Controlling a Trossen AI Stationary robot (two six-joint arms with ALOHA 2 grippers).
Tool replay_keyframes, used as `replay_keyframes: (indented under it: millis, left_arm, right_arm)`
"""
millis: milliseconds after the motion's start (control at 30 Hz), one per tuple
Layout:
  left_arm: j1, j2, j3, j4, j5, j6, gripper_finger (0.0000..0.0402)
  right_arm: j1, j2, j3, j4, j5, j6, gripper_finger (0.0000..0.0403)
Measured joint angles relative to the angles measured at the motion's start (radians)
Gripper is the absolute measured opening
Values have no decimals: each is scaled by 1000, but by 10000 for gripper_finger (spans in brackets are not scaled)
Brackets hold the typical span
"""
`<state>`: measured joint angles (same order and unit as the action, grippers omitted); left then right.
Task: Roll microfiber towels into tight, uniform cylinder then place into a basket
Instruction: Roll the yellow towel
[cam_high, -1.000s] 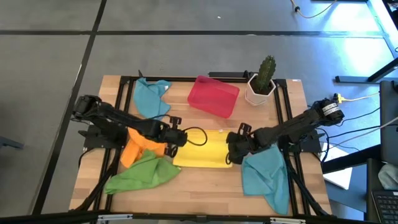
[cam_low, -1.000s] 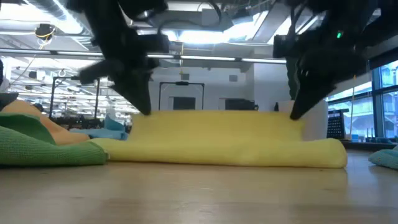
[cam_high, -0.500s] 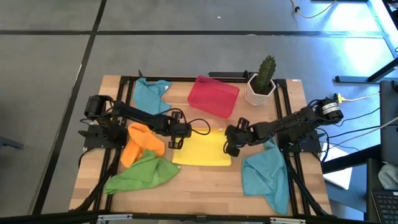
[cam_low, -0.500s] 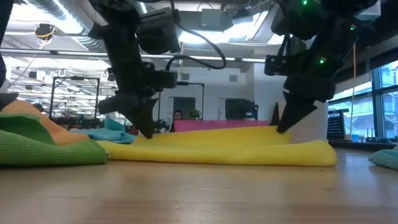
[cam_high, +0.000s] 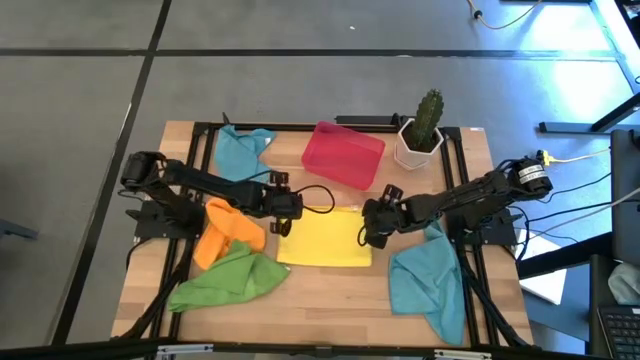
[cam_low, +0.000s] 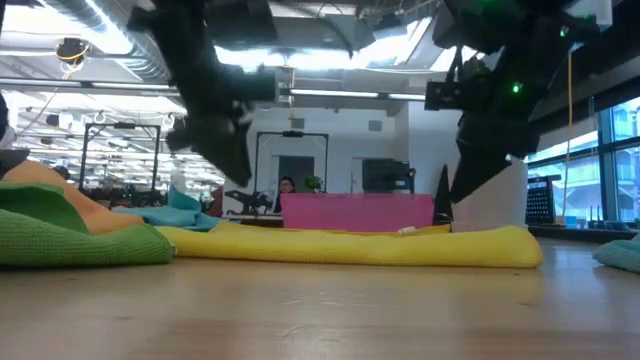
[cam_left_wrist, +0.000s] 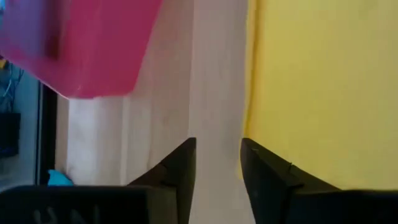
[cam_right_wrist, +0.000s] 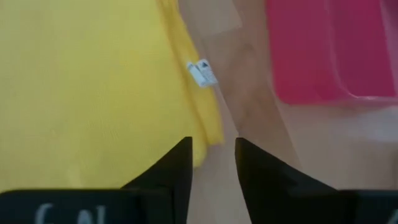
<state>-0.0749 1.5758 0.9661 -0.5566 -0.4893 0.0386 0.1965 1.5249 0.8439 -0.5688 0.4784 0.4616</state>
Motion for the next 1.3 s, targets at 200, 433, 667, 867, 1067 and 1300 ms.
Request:
replay_keyframes:
  millis: [200, 433, 667, 867, 1067, 1300]
  left_arm:
    - [-106, -43, 0, 49, 40, -32, 118]
    - [-160, -9, 0, 69, 45, -87, 117]
    - [-204, 43, 0, 82, 143, -112, 116]
    - [-237, 43, 0, 39, 136, -165, 114]
    - [-302, 50, -55, 25, 172, -272, 114]
    - [-396, 45, -183, 32, 217, -490, 114]
  right_arm:
    - [70, -1, 49, 25, -41, -4, 130]
    - [173, -1, 49, 228, -218, -20, 131]
    - [253, 24, 51, 322, -218, -20, 119]
    - [254, 39, 50, 224, -121, 17, 99]
    - [206, 60, -17, 357, -231, 34, 82]
    - [185, 74, -98, 443, -347, 81, 61]
